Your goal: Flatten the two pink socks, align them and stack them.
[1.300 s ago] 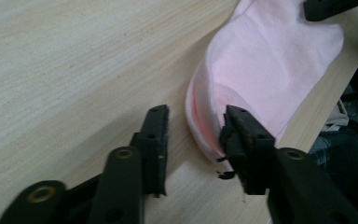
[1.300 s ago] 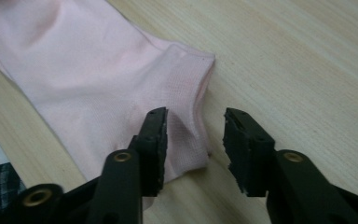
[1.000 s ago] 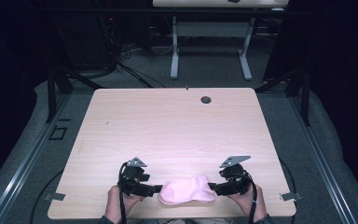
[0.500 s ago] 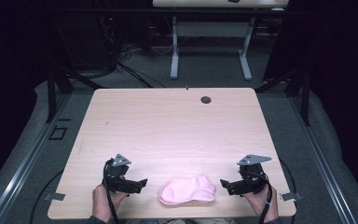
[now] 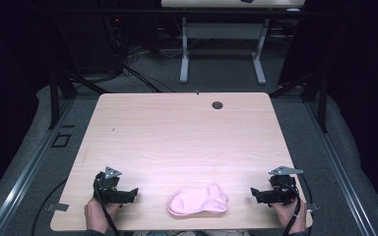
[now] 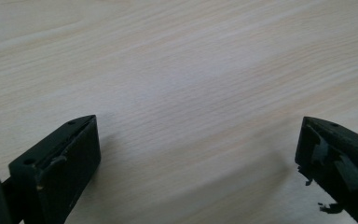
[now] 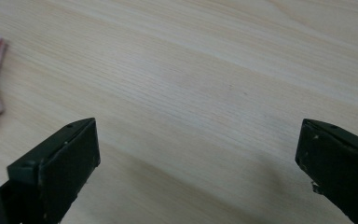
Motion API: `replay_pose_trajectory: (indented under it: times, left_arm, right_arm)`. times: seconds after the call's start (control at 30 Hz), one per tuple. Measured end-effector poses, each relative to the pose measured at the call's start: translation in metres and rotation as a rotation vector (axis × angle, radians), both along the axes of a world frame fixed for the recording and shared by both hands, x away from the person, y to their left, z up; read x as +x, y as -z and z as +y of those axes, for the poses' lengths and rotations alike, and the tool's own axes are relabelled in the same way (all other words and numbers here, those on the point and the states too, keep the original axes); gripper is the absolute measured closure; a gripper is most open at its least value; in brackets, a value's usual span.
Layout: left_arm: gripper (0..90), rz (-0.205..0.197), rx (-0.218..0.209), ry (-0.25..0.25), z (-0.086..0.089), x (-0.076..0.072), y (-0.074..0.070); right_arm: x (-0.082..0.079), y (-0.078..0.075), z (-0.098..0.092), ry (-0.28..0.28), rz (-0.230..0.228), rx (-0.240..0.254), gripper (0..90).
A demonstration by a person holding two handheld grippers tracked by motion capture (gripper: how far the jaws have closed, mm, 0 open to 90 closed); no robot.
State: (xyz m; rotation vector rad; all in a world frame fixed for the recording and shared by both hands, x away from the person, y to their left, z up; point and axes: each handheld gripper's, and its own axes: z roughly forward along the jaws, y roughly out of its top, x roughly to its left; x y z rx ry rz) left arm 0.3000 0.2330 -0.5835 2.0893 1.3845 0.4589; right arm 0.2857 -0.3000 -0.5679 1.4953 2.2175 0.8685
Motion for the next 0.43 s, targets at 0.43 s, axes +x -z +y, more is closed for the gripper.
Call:
replay_pose_trajectory:
  times: [0.43]
  left_arm:
    - [0.0, -0.089, -0.003, -0.012, 0.007, 0.003, 0.008]
  right_arm:
    - [0.006, 0.019, -0.009, 0.054, -0.057, -0.037, 0.0]
